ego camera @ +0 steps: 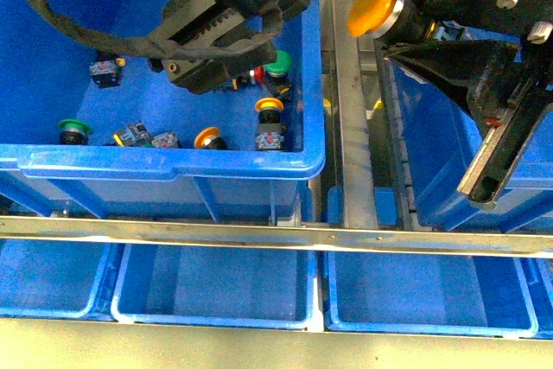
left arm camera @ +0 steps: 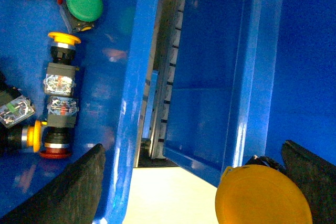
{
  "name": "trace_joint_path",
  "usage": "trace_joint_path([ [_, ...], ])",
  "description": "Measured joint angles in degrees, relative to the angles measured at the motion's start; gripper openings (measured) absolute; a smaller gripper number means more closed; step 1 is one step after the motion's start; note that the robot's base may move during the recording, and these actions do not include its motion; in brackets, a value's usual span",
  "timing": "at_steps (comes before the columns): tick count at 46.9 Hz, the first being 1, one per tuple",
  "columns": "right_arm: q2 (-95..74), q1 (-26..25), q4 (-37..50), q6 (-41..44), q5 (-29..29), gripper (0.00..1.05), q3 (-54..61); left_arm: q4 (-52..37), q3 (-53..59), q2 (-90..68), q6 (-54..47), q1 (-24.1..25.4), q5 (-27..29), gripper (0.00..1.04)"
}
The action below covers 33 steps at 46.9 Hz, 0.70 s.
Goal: Pick red and yellow buttons and place in box
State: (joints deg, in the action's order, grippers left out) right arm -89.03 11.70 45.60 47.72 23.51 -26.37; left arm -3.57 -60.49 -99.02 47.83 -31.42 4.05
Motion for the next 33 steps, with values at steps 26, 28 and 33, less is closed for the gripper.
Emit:
trace_joint_path([
  [26, 0.85, 4.70, -0.59, -1.62, -8.07, 0.25, -0.31, 1.25, -3.65, -2.67, 4.92, -1.97, 3.02, 0.97],
  [28, 0.92, 5.33, -0.50, -2.36, -9.29, 0.25, -0.37, 1.36, -4.15, -2.91, 5.46, -2.43, 4.04, 0.97],
  [33, 1.40, 5.53, -0.63, -3.17, -10.03, 0.25, -0.37, 1.33, -4.68, -2.99, 6.29, -3.06, 4.94, 0.97],
])
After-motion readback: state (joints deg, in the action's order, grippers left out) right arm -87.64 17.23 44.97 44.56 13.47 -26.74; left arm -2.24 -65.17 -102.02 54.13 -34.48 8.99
